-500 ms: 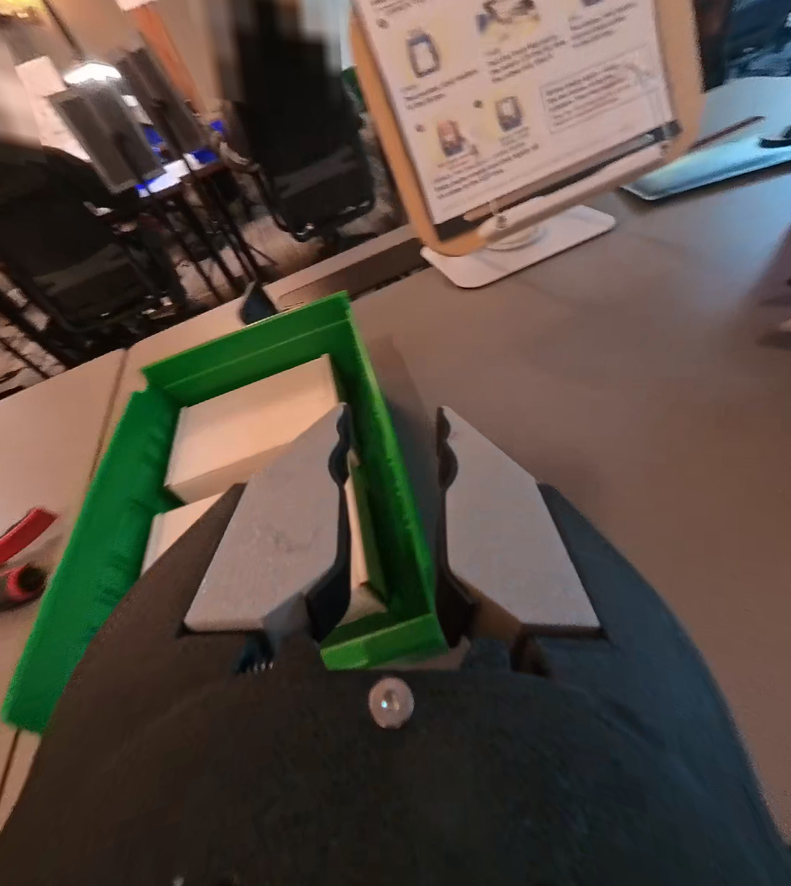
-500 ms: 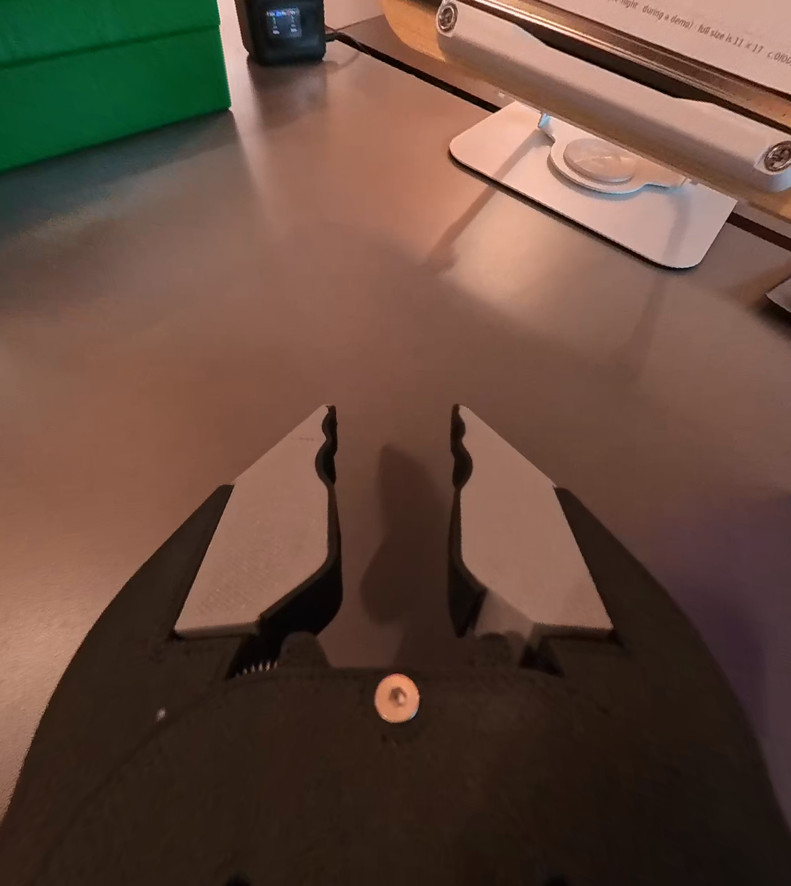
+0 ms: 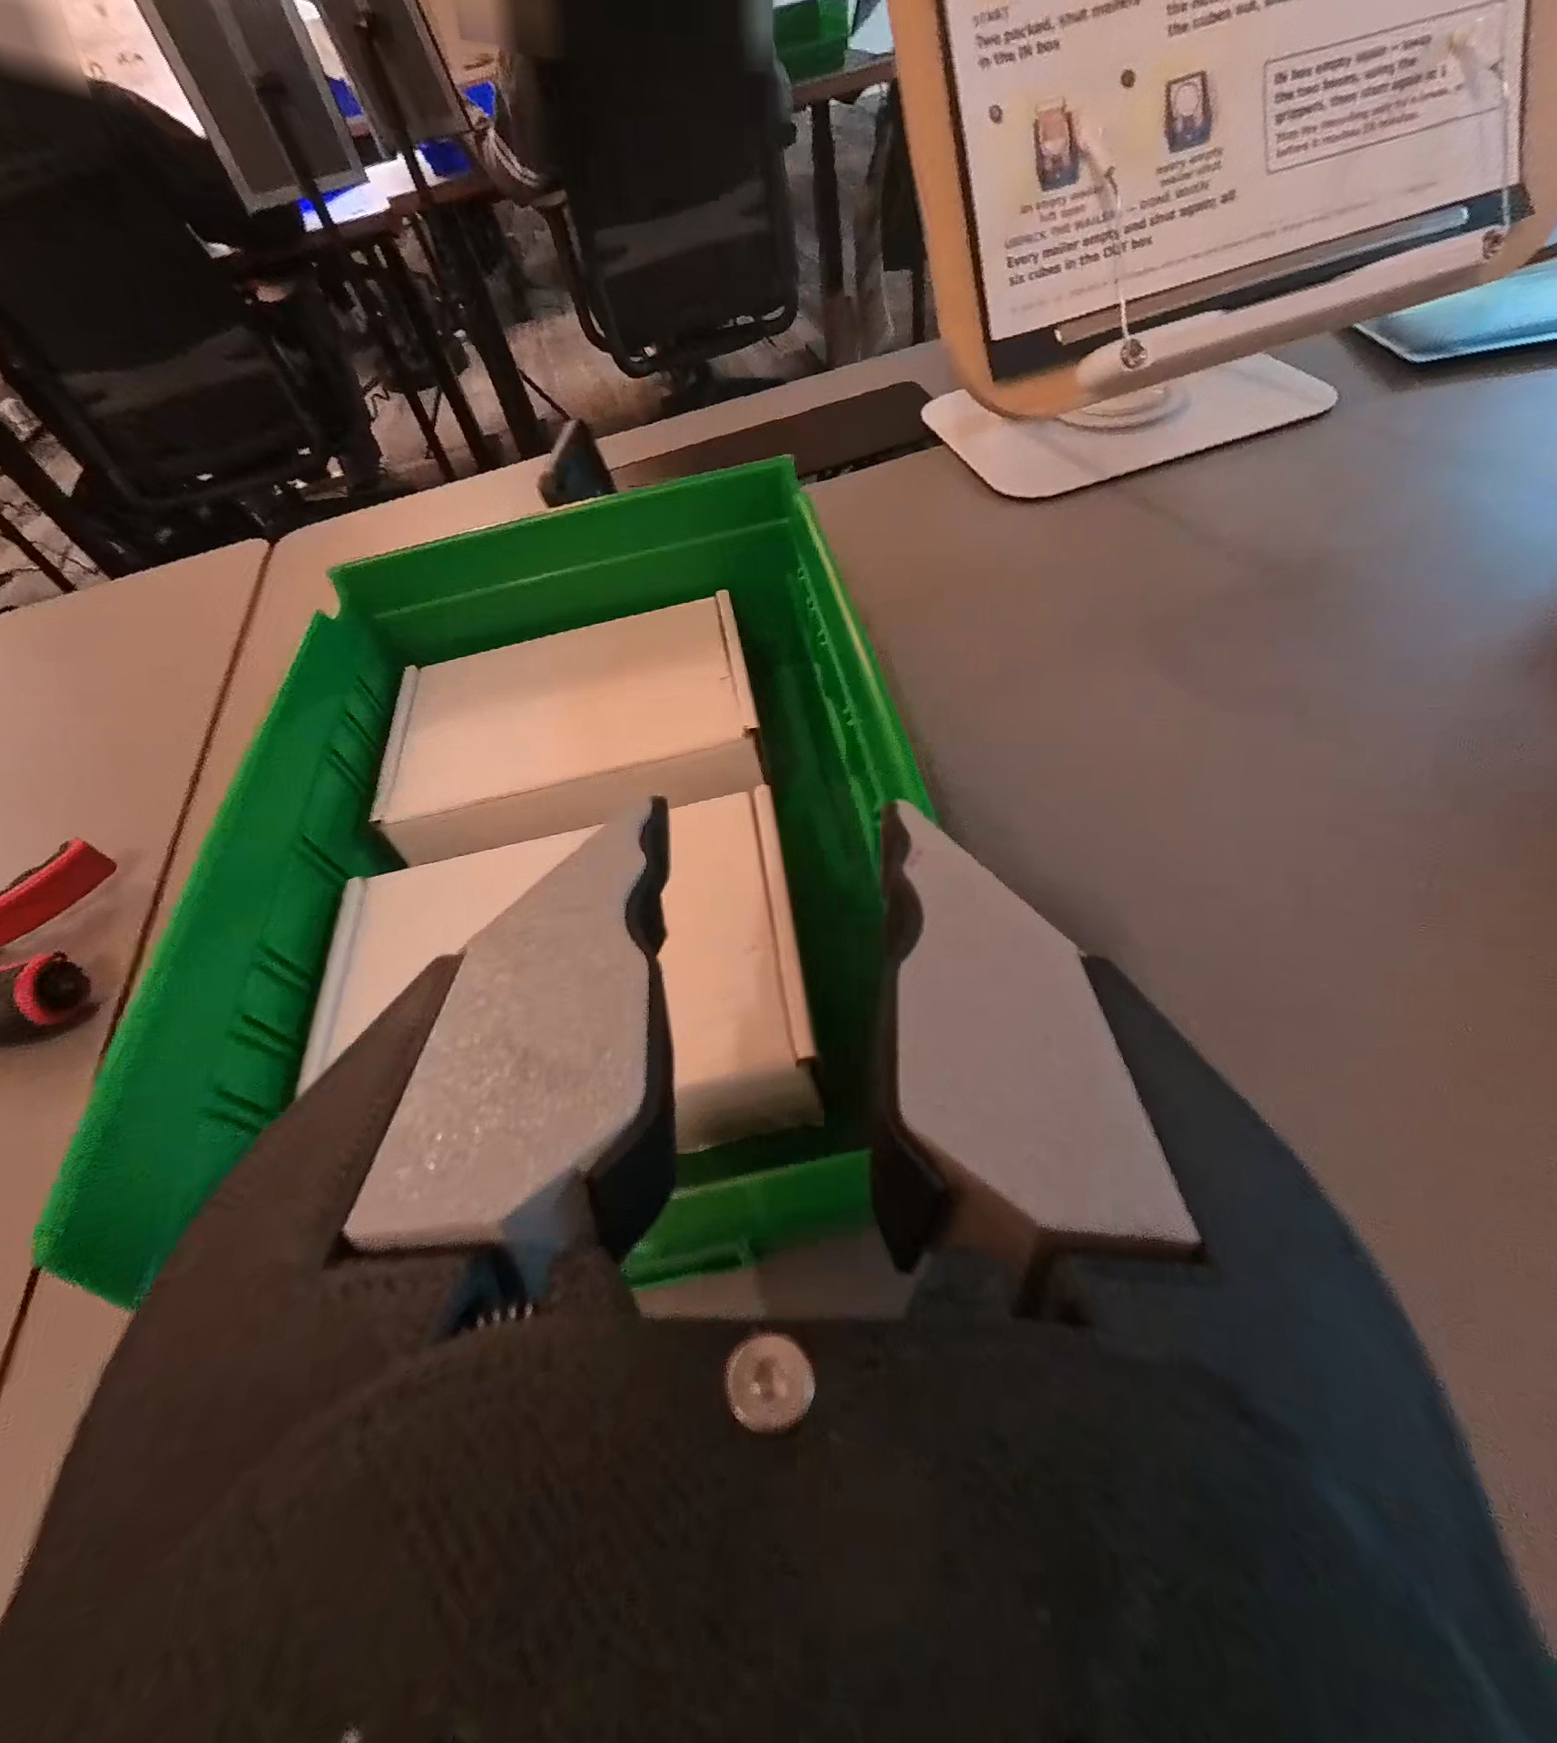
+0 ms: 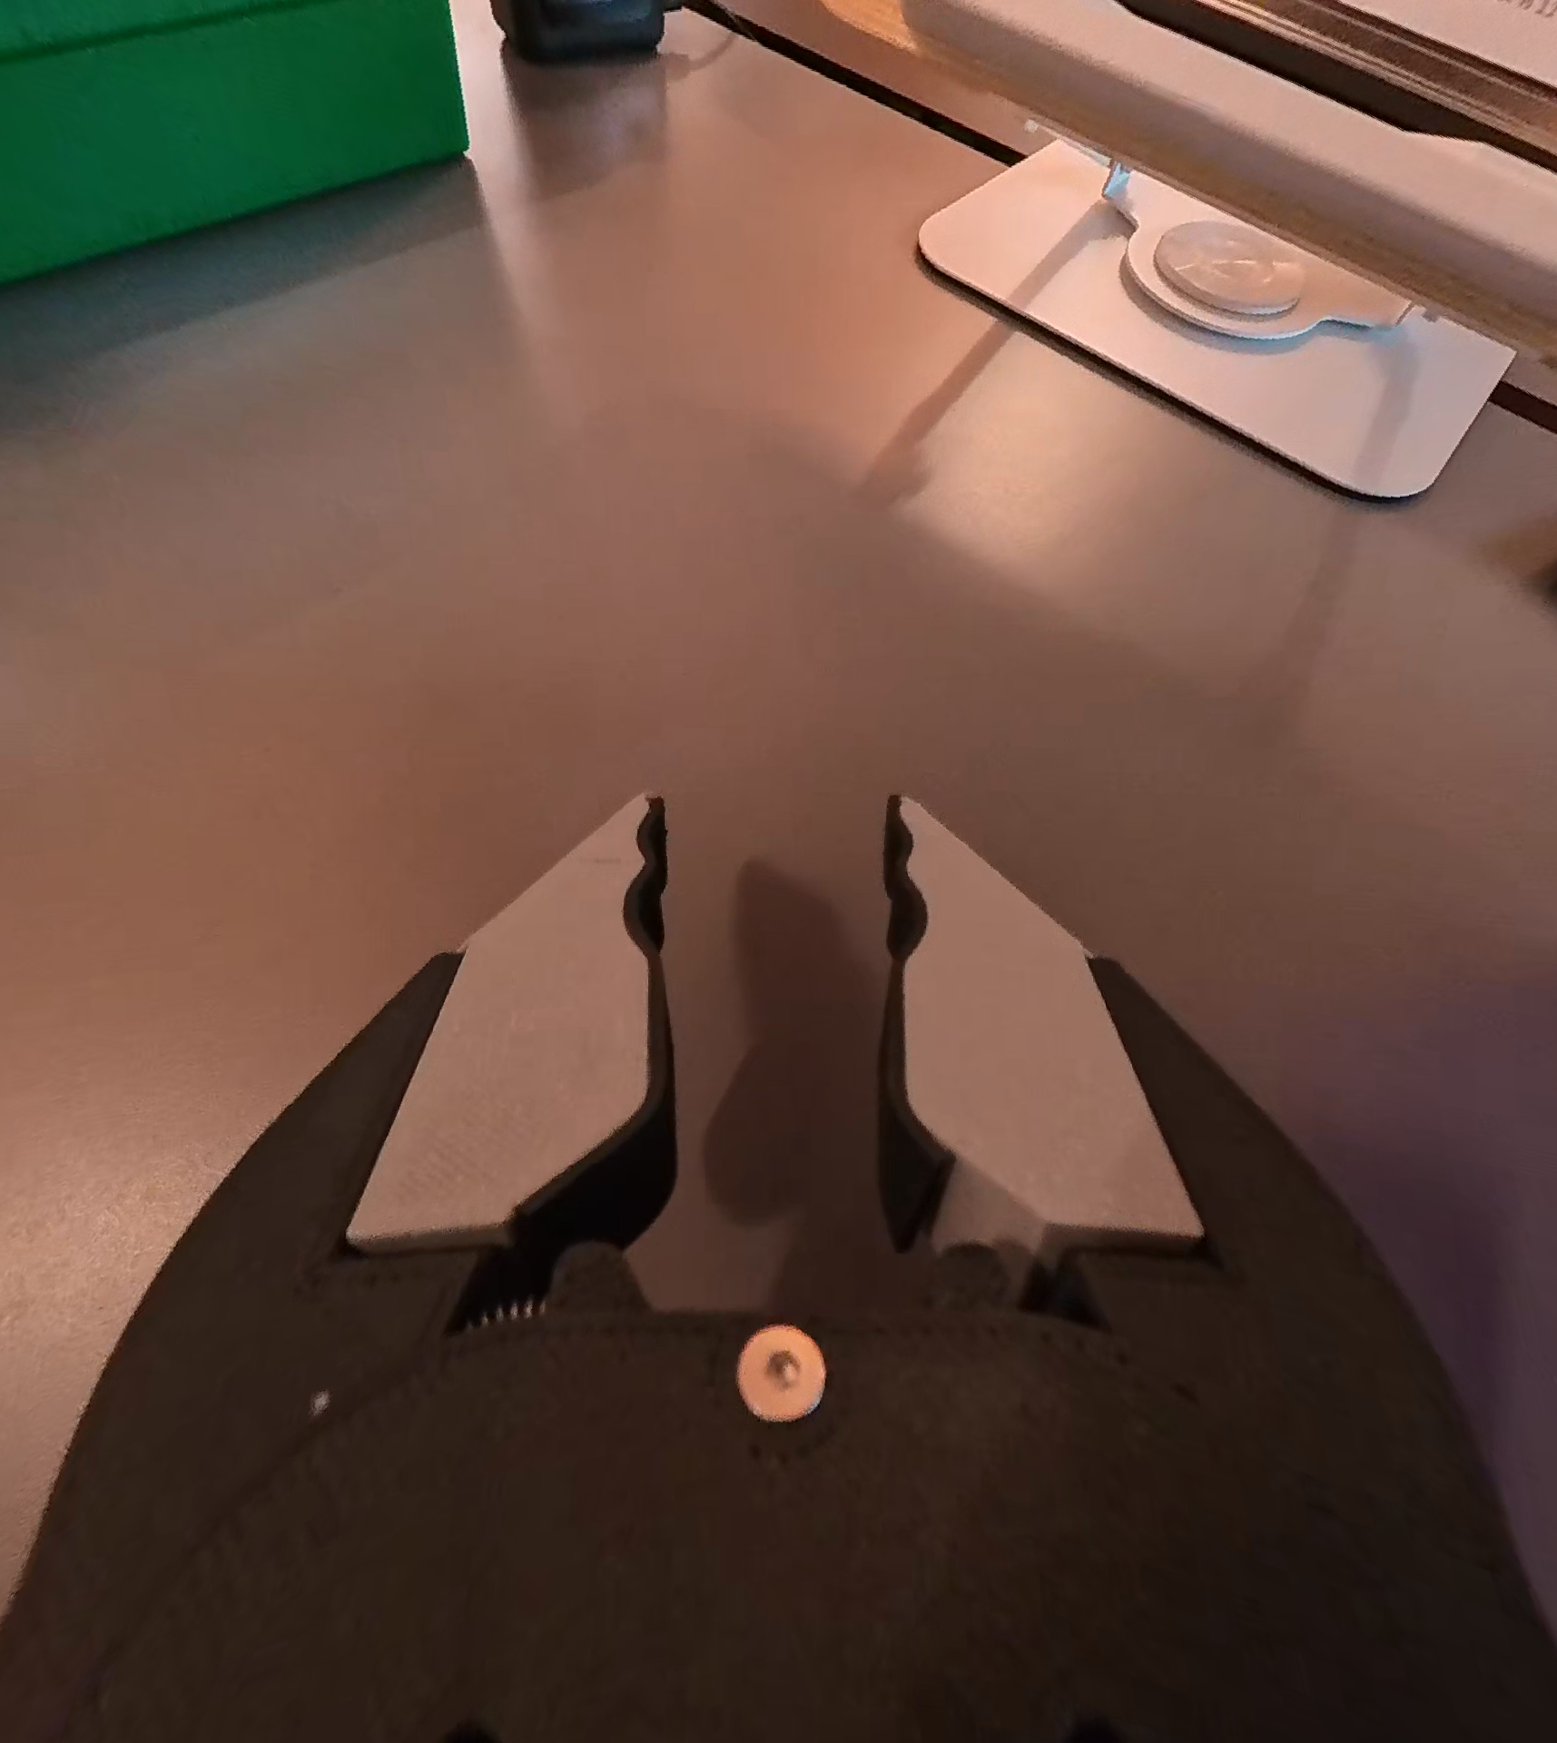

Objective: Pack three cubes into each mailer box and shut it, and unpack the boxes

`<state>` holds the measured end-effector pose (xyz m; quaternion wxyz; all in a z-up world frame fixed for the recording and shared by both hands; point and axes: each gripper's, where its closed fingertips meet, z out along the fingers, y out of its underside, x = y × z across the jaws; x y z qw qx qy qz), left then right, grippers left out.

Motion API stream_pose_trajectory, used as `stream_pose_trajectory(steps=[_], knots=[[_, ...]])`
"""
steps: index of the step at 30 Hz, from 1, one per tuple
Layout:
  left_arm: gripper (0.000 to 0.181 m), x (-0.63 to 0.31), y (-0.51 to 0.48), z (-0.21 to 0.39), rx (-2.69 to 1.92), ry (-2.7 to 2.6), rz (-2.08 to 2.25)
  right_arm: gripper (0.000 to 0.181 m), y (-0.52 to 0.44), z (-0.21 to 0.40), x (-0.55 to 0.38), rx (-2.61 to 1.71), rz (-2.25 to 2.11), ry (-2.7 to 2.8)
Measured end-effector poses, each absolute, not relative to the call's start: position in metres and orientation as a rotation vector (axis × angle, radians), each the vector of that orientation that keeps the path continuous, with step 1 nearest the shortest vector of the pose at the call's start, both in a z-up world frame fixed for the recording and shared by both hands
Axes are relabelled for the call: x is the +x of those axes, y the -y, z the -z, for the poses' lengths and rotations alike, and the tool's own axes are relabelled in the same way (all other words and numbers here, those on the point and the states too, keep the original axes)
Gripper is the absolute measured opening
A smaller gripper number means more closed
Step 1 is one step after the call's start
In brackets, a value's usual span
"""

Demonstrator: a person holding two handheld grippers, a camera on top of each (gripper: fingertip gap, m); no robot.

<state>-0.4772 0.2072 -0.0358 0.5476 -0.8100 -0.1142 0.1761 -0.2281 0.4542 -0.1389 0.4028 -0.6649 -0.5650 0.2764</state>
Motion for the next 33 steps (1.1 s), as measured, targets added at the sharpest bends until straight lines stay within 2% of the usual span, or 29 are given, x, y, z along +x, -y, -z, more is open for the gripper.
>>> stream_pose_trajectory(steps=[5, 17, 22, 33], knots=[[0.046, -0.456, -0.228, 0.043, -1.946, 0.193, -0.387, 0.044, -0.455, 0.145, -0.229, -1.702, -0.665, 1.45], [0.034, -0.444, -0.24, 0.053, -1.987, 0.121, -0.387, 0.046, -0.455, 0.145, -0.229, -1.713, -0.672, 1.445], [0.03, -0.436, -0.245, 0.057, -2.005, 0.089, -0.384, 0.038, -0.46, 0.148, -0.228, -1.739, -0.625, 1.431], [0.021, -0.431, -0.243, 0.053, -1.991, 0.066, -0.351, 0.039, -0.464, 0.146, -0.227, -1.755, -0.653, 1.394]])
